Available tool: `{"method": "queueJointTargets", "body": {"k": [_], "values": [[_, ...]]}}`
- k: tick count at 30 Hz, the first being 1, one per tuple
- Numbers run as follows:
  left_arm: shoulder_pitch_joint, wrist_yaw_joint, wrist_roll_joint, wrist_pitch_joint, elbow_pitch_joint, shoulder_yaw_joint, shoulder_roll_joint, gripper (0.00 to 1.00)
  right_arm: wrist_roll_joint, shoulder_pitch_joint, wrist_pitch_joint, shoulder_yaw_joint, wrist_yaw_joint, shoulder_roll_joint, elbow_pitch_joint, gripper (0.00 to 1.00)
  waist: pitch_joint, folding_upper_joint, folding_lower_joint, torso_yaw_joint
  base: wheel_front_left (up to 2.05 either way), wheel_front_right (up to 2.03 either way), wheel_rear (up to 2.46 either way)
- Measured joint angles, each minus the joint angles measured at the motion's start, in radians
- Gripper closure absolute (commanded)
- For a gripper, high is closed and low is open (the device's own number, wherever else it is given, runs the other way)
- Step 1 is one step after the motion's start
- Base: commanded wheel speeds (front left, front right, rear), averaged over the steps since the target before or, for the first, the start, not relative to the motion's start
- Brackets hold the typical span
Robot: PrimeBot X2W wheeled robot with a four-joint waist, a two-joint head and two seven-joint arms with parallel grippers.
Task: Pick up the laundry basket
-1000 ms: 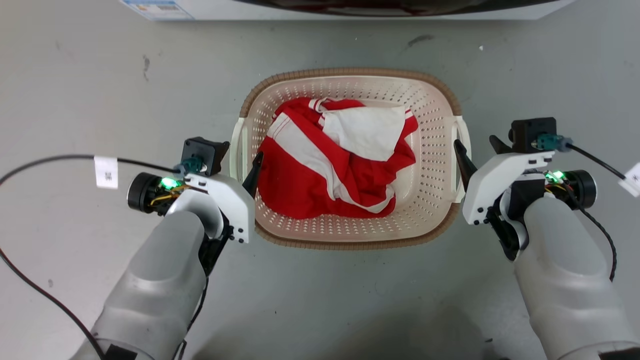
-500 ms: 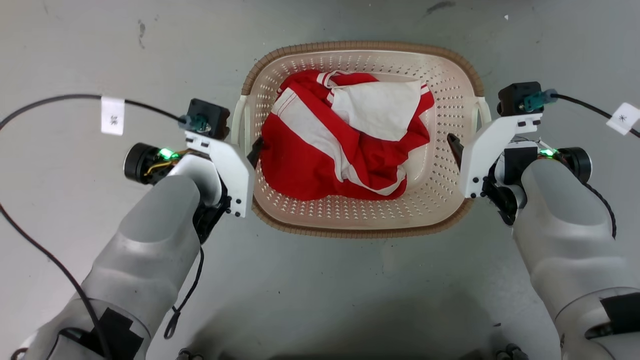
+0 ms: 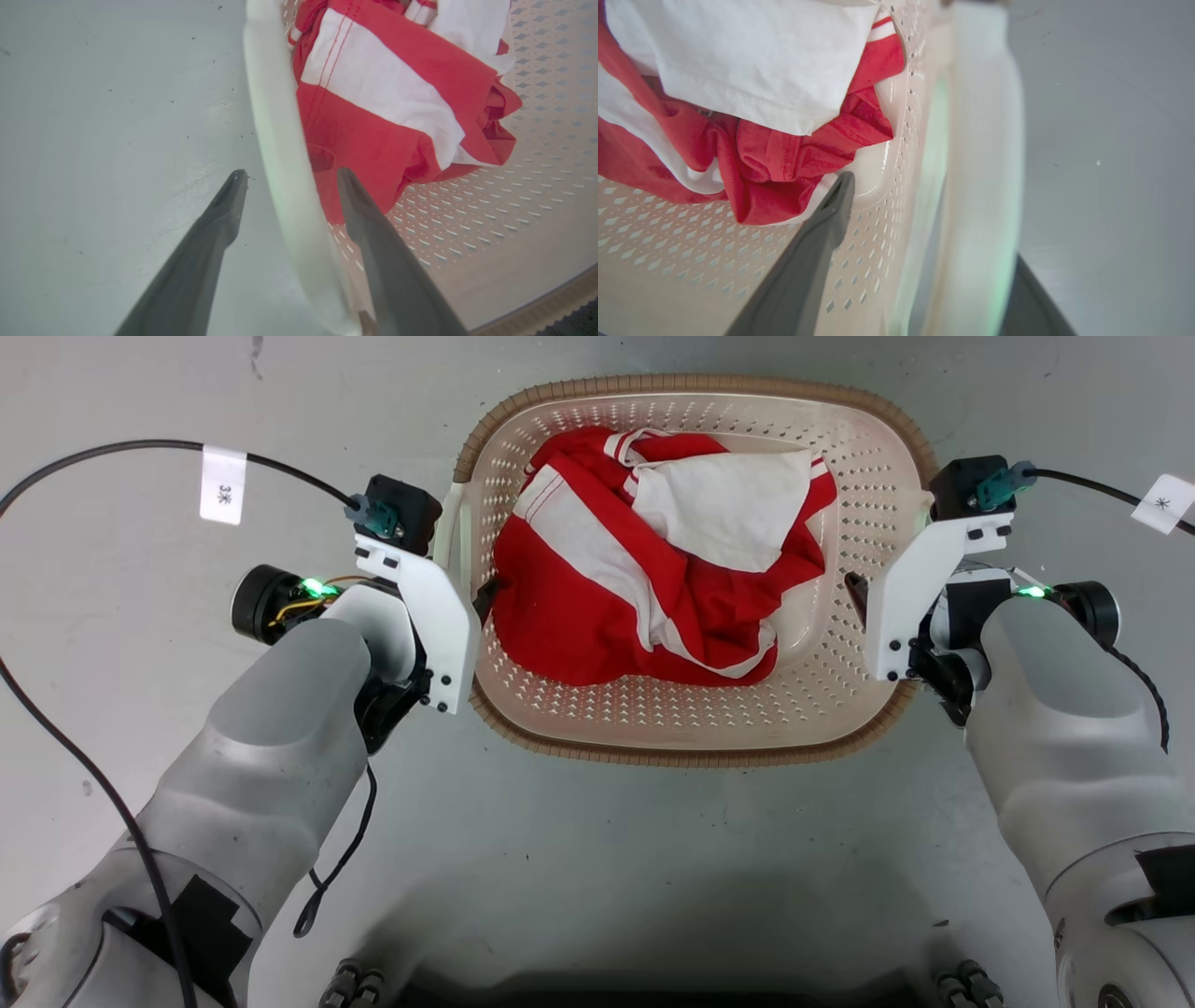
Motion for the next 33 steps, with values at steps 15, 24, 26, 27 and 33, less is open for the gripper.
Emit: {"method": "queueJointTargets", "body": {"k": [15,24,26,27,33], "values": [[-0.032,-0.001,-0.155,0.001,0.009,-0.142,0.0,1.0,-0.035,-0.01,-0.02,-0.026,-0.002,0.0,0.014,1.0,0.01,0.0,0.0,0.016,0.0,0.0,0.0],[-0.001,-0.001,-0.235,0.028,-0.015,-0.227,0.025,1.0,-0.04,0.022,0.041,0.017,-0.002,0.003,0.017,1.0,-0.082,0.0,-0.0001,0.009,0.0,0.0,0.0],[0.01,-0.001,-0.259,0.045,-0.03,-0.248,0.036,1.0,-0.032,0.034,0.078,0.037,-0.002,0.004,0.016,1.0,-0.116,0.0,-0.0001,0.006,0.0,0.0,0.0],[0.017,-0.001,-0.272,0.057,-0.038,-0.257,0.042,1.0,-0.029,0.04,0.104,0.05,-0.002,0.004,0.016,1.0,-0.135,0.0,-0.0001,0.005,0.0,0.0,0.0],[0.067,-0.001,-0.356,0.178,-0.099,-0.304,0.085,1.0,0.066,0.09,0.277,0.155,-0.002,0.007,0.016,1.0,-0.269,0.0,-0.0001,-0.004,0.0,0.0,0.0]]}}
